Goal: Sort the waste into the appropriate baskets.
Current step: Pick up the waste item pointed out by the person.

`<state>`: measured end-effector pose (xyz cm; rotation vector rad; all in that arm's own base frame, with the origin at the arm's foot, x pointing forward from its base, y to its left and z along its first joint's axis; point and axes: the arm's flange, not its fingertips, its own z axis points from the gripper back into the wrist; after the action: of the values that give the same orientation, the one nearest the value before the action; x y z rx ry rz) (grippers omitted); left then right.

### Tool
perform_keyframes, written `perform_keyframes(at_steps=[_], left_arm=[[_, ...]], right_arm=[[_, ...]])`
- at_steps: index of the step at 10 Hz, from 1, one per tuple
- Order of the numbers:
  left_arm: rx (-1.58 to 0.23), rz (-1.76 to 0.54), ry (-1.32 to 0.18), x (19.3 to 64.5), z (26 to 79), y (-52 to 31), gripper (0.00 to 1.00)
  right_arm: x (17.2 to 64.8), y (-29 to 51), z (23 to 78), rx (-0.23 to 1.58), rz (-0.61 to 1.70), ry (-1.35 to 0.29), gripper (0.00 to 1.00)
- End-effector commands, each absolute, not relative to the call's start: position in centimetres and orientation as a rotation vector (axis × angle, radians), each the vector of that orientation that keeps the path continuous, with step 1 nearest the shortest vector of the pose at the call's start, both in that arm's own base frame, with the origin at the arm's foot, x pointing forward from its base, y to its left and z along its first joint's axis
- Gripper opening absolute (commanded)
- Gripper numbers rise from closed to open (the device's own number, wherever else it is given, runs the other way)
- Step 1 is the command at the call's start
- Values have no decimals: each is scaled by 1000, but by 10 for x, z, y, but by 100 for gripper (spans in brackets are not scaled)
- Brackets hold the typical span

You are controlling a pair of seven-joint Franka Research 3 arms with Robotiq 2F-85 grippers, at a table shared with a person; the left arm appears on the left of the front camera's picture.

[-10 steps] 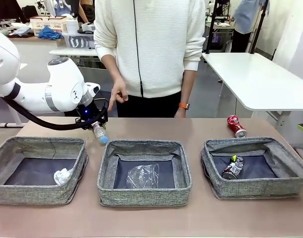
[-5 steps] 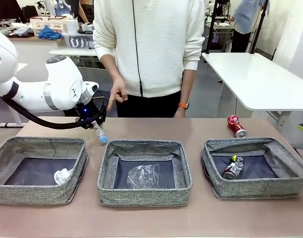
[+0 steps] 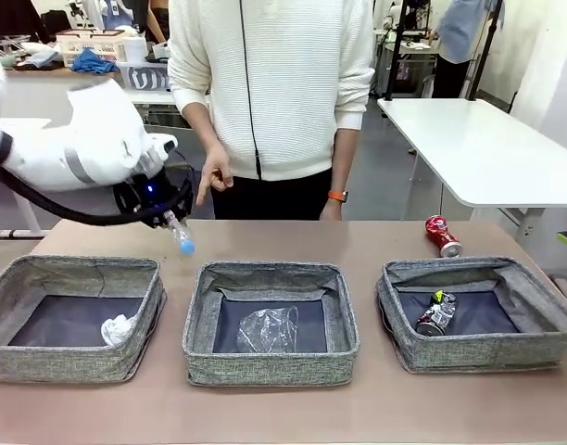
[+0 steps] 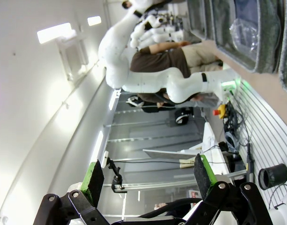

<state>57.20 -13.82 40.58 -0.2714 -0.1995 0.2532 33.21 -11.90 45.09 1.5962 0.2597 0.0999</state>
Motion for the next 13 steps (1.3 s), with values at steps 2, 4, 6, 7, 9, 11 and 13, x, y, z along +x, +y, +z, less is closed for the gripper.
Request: perform_keyframes(at_steps=[2,4,6,7,9,11,13], left_arm=[[-283,236,-30,458,533,-103,0],[-226,43,-201,357,539,-115,0],[-253,130,-98,397,559,-113,0],[-253,130,-98,397,559,-113,0],[-227,87,-140,356,554,-114,24],[-311,77,-85,348,564,-171,24],[-306,71,-65,326,646,-263,24]], right_arm=[[332,-120,458,1595,85,276,100],[332,-120,458,1595,85,276,100],[332,-120,458,1595,85,276,100],[332,-120,458,1595,85,276,100],[332,-120,458,1595,85,276,100],[332,-120,458,1595,85,276,100],[332,-120,458,1595,85,276,100]])
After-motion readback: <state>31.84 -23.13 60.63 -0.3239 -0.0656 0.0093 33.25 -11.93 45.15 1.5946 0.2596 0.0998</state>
